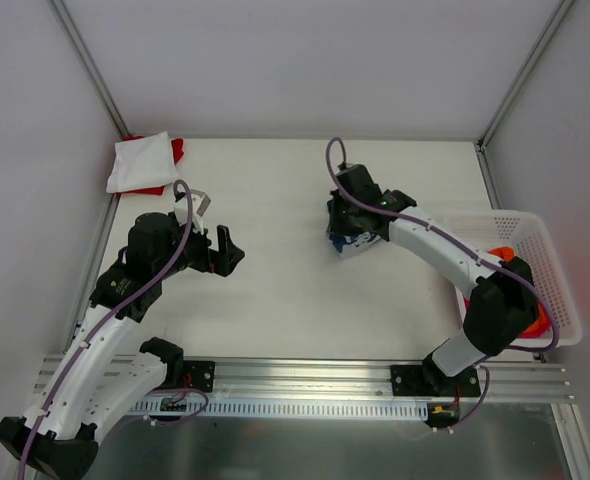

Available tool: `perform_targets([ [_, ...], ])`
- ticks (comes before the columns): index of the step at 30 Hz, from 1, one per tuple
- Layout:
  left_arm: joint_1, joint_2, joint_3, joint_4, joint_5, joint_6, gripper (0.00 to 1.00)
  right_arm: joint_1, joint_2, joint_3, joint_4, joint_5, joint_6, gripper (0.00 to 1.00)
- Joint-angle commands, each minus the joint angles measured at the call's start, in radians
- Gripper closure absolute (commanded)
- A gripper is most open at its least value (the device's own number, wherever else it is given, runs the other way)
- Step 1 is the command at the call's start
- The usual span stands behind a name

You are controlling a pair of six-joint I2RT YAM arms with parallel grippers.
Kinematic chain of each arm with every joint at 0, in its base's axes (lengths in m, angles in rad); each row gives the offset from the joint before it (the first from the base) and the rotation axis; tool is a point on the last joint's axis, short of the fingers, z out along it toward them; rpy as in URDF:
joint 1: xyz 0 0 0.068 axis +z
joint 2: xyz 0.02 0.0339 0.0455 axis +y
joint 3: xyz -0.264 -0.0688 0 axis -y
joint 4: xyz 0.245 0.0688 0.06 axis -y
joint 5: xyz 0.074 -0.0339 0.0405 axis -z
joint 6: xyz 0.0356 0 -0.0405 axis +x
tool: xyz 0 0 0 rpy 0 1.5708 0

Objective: Fold and stack the t-shirts
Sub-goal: Move the tshirt to the center of the board, then flatten the tshirt out

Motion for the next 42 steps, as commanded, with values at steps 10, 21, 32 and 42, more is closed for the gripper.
perform_targets([
  [10, -0.009, -0.005, 0.002, 0.007, 0.035, 0.015, 0.01, 0.326, -0.321, -0.211, -0.110, 0.289, 0.146, 0.07],
  [21, -0.011, -0.017, 0.002, 0.007, 0.035, 0.017, 0.01, 0.270, -0.251, -0.152, -0.201, 0.549, 0.039, 0.01],
  [32, -0.011, 0.006, 0.000, 0.007, 0.032, 0.017, 0.01, -0.117, 0.010, -0.152, 0.186, 0.027, -0.045, 0.01],
  [42, -0.009, 0.014, -0.002, 0.007, 0.038, 0.017, 0.01, -0.167, 0.174, -0.082, 0.204, 0.039, -0.033, 0.00],
])
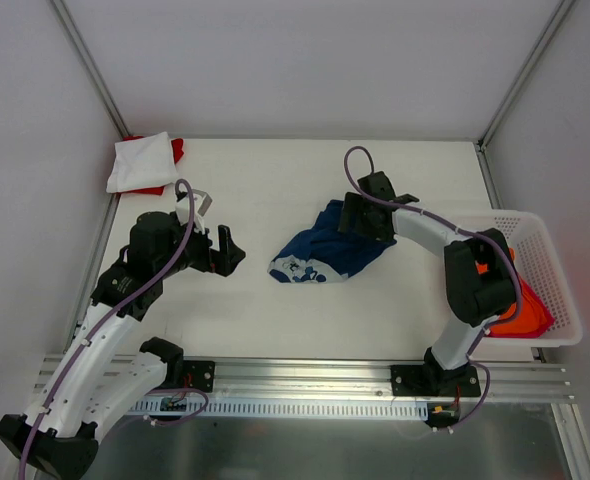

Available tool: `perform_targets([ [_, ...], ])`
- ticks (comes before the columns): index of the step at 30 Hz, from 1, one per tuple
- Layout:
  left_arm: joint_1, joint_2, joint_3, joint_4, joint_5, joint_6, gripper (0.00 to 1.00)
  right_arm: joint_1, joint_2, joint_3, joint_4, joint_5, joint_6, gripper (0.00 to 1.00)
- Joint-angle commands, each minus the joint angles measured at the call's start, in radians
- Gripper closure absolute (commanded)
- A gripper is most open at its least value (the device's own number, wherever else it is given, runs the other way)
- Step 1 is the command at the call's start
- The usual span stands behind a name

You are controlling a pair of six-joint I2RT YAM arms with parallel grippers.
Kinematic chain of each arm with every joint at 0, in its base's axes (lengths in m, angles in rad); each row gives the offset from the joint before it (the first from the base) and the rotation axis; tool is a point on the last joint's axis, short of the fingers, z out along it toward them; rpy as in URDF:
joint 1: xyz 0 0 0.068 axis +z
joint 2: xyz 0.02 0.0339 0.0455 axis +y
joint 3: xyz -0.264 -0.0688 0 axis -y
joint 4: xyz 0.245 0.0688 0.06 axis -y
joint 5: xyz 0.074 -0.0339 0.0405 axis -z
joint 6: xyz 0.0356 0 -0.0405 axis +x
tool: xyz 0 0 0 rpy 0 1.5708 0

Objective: Fold and stack the t-shirts
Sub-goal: Flatten the tshirt out

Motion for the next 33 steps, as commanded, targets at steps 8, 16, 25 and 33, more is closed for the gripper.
perform_targets([
  [8, -0.009, 0.000, -0.003, 0.008, 0.031, 0.018, 0.01, -0.140, -0.127, -0.074, 0.023, 0.035, -0.017, 0.01],
  [16, -0.011, 0.002, -0.003, 0.008, 0.036, 0.018, 0.01, -0.176, -0.211, -0.131, 0.021, 0.040, -0.021, 0.01],
  [25, -0.009, 0.006, -0.003, 0.007, 0.037, 0.018, 0.01, -0.180, -0.164, -0.165, 0.070, 0.012, -0.006, 0.02],
  [33, -0.009, 0.014, -0.003, 0.007, 0.037, 0.018, 0.01, -0.182, -0.107, -0.168, 0.117, -0.015, -0.003, 0.13],
])
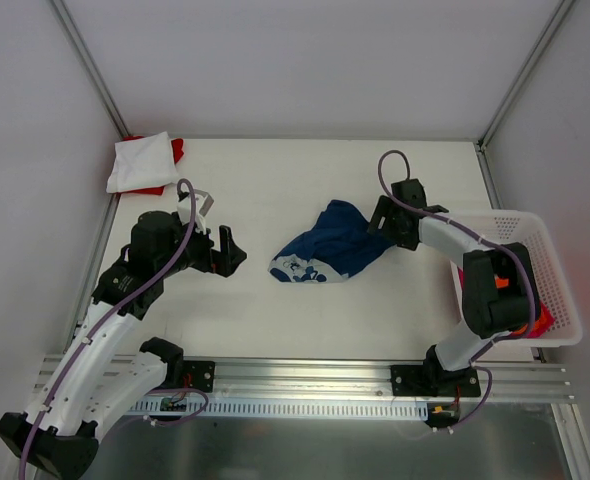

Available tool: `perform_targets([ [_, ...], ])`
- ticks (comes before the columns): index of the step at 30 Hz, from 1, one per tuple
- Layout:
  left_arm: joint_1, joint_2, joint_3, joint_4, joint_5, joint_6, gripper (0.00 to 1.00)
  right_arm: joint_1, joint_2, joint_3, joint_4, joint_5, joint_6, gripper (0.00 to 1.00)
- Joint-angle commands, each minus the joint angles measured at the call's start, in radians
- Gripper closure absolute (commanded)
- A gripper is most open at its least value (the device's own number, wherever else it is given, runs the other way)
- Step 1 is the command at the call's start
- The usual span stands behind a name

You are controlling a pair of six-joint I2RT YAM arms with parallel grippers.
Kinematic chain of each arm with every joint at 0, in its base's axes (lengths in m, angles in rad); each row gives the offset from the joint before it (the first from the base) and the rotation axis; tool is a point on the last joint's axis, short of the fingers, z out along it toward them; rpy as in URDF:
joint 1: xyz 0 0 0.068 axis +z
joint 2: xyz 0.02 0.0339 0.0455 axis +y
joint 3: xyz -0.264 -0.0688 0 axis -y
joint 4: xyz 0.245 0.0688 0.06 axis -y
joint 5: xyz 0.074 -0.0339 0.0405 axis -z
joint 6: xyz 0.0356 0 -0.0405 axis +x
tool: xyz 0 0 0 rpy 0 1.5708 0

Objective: Fold and stack the t-shirts
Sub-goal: Flatten the tshirt out

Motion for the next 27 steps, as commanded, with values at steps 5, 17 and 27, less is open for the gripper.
perform_targets([
  [5, -0.009, 0.010, -0.003, 0.007, 0.019, 0.019, 0.01, -0.011, 0.049, -0.001, 0.062, -0.034, 0.004, 0.17],
  [17, -0.011, 0.012, -0.005, 0.007, 0.022, 0.018, 0.01, -0.011, 0.071, 0.003, 0.072, -0.044, -0.004, 0.21],
  [27, -0.011, 0.010, -0.005, 0.008, 0.027, 0.018, 0.01, -0.011, 0.080, 0.011, 0.073, -0.063, -0.006, 0.33],
])
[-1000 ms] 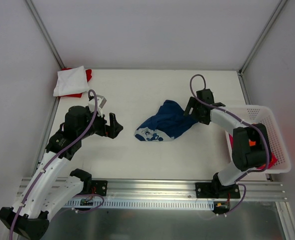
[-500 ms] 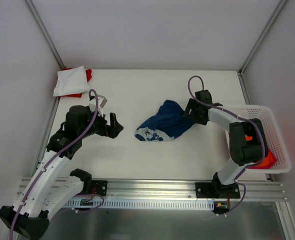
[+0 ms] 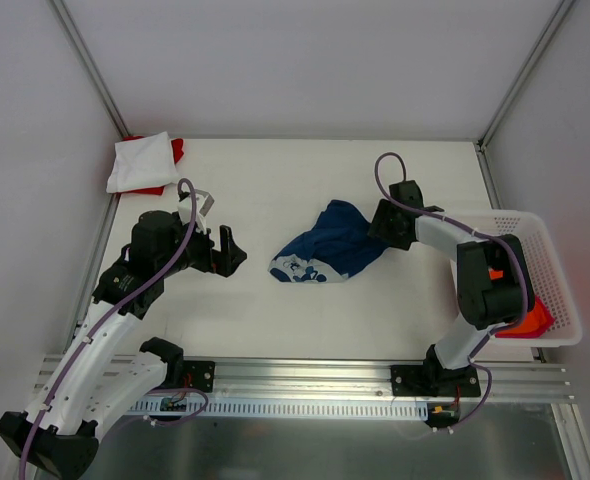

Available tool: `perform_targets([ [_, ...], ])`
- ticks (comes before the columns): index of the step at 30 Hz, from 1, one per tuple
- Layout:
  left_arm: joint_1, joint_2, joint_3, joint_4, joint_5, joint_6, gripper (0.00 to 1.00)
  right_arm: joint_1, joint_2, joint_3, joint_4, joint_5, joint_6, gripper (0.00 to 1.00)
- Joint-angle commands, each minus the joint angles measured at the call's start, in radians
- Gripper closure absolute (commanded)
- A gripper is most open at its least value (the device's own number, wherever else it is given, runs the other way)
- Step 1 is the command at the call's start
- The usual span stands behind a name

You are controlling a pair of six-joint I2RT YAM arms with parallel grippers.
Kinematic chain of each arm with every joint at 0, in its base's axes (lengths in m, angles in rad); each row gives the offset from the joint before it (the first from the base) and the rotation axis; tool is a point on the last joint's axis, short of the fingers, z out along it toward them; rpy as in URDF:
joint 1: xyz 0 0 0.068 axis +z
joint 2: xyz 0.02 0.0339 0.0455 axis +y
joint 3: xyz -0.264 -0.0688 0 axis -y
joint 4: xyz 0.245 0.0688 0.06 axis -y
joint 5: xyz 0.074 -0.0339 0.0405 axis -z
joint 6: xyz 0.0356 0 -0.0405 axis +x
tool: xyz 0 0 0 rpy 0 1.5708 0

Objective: Fold and stack the t-shirts
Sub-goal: Flatten the tshirt out

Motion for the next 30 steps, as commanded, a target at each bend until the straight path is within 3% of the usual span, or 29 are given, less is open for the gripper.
perform_targets([
  [1, -0.011, 0.003, -0.005, 0.007, 0.025, 0.019, 0.01, -0.007, 0.006, 0.014, 0.021, -0.019, -0.006, 0.34],
  [7, -0.011, 0.006, -0.005, 0.007, 0.026, 0.019, 0.01, -0.005, 0.005, 0.017, 0.013, -0.024, -0.002, 0.34],
  [17, -0.009, 0.003, -0.005, 0.007, 0.029, 0.019, 0.01, -0.007, -0.049, 0.049, -0.057, 0.019, -0.025, 0.21],
  [30, -0.011, -0.002, -0.005, 0.007, 0.028, 0.019, 0.01, -0.007, -0.056, 0.118, -0.108, 0.024, -0.042, 0.27],
])
